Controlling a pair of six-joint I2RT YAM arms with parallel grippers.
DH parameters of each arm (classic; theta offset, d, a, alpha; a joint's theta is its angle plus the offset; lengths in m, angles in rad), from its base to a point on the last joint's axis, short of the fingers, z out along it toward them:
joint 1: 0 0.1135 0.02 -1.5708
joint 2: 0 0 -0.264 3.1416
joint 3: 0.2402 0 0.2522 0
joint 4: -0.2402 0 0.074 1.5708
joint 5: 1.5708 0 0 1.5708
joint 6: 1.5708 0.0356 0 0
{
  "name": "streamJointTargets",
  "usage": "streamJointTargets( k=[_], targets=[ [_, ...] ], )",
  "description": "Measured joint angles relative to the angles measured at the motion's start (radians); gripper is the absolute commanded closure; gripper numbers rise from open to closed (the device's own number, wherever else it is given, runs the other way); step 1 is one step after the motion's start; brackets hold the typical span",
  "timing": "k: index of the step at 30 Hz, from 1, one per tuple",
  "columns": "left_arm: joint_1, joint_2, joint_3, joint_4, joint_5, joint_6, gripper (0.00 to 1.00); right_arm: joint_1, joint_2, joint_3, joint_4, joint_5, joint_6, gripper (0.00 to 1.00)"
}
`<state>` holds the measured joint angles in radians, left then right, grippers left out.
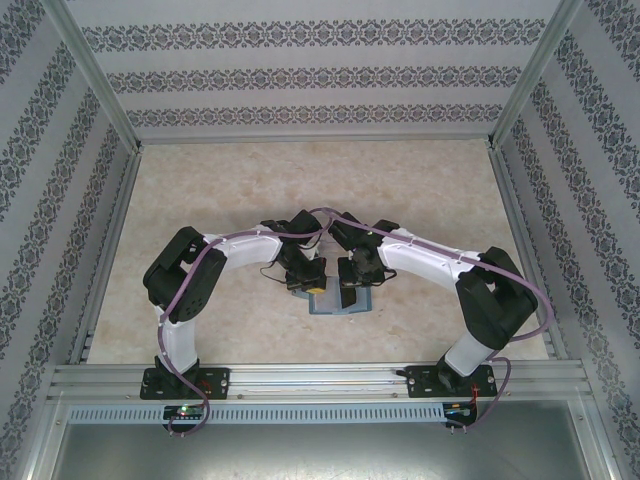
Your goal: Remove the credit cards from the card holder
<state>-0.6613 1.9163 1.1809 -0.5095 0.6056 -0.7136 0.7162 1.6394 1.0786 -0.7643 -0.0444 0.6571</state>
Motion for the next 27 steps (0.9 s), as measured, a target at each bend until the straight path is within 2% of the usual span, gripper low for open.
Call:
streamJointTargets(
  k=[11,21,27],
  targets=[
    [0.0,0.0,0.0,0.0,0.0,0.0,1.0,0.0,-0.003,-0.047,0.087,-0.111,0.048,0.83],
    [0.0,0.0,0.0,0.0,0.0,0.0,1.0,0.0,-0.028,-0.068,0.118,-0.137,0.071,0.91],
    [0.0,-0.002,0.0,-0.001,-0.005,0.0,1.0,-0.001,-0.056,-0.069,0.117,-0.137,0.072,0.92]
  ],
)
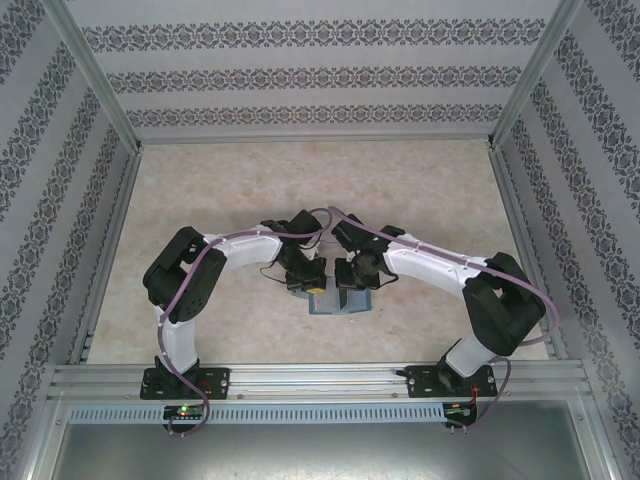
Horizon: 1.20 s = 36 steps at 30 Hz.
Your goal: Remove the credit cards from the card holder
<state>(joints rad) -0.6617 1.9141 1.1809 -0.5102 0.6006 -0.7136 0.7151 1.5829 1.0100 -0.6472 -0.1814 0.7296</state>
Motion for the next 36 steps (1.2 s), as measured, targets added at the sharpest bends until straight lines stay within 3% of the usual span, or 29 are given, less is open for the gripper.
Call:
streamJointTargets(
  k=[7,12,18,30,36],
  targets=[
    [0.0,-0.01,0.013,-0.037,-0.031,0.003,1.0,-0.026,-0.051,0.002,-0.026,0.001,-0.035,0.91],
    [0.0,-0.037,0.032,-0.064,-0.051,0.003,1.0,-0.042,-0.053,0.013,-0.061,0.0,-0.173,0.95],
    [0.0,-0.067,0.037,-0.071,-0.067,0.003,1.0,-0.052,-0.052,0.078,-0.124,-0.005,-0.464,0.97],
    [0.007,-0.118,-0.049,-0.06,-0.082,-0.012,1.0,-0.051,-0.027,0.186,-0.268,-0.01,-1.25,1.0],
    [0.031,-0.167,-0.102,-0.054,-0.084,-0.024,1.0,-0.058,0.061,0.317,-0.341,0.001,-1.495,1.0]
  ],
)
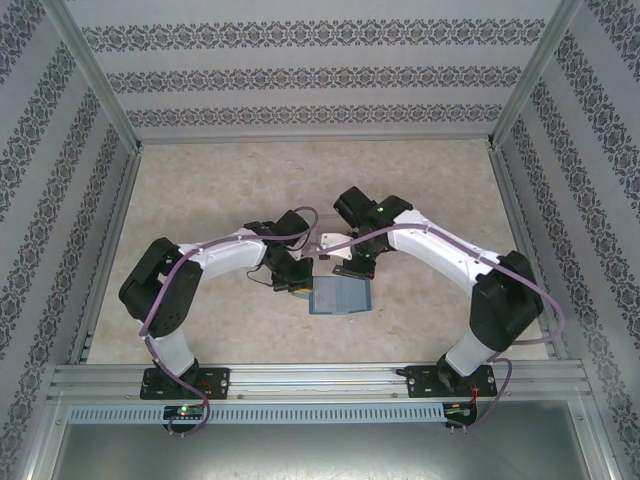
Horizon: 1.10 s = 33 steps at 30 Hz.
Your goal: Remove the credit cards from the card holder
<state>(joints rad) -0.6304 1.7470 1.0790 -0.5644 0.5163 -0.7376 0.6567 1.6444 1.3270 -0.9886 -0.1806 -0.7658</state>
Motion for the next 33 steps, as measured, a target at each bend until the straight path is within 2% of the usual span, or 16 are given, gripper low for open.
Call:
streamJointTargets(
  k=[13,26,33],
  targets=[
    [0.046,-0.082,-0.103,0.01,-0.006,-0.012,1.0,-0.094,0.347,0.492,-0.198,0.019,-0.234,1.0],
    [0.058,-0.089,-0.121,0.012,-0.006,-0.026,1.0,-0.132,0.635,0.926,-0.354,0.042,-0.32,1.0],
    [0.063,-0.103,-0.142,0.019,-0.006,-0.034,1.0,-0.136,0.735,1.065,-0.422,0.042,-0.35,1.0]
  ],
)
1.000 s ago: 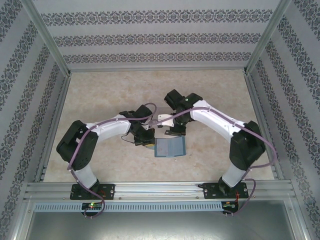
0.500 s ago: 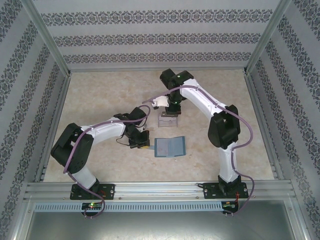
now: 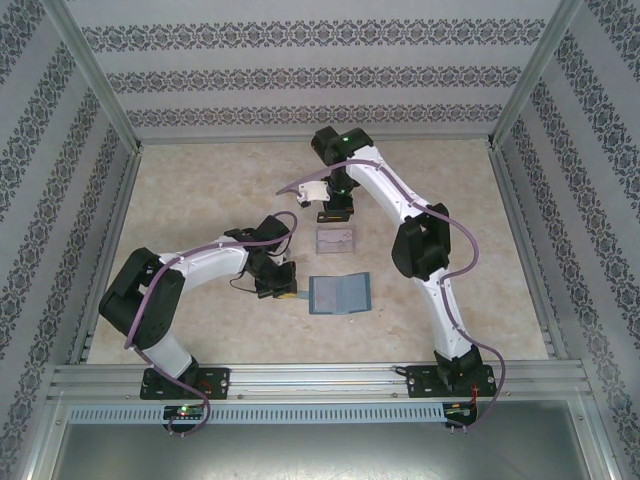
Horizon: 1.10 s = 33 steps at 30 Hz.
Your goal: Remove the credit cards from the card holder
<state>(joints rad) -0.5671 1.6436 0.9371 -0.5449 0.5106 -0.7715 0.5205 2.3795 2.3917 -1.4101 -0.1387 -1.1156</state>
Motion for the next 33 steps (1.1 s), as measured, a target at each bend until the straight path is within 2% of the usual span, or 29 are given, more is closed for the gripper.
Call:
streamJointTargets(
  k=[13,23,33],
  targets=[
    [0.0,-0.001,-0.01,0.011,0.0,-0.012,1.0,-0.008,0.076,0.008,-0.035,-0.002,-0.014,0.99],
    [0.0,-0.001,-0.015,0.014,0.0,-0.015,1.0,-0.008,0.105,0.013,-0.044,-0.016,-0.01,0.83],
    [0.0,-0.003,-0.015,0.016,0.001,-0.016,1.0,-0.022,0.101,0.056,-0.028,0.021,-0.006,0.76]
  ],
)
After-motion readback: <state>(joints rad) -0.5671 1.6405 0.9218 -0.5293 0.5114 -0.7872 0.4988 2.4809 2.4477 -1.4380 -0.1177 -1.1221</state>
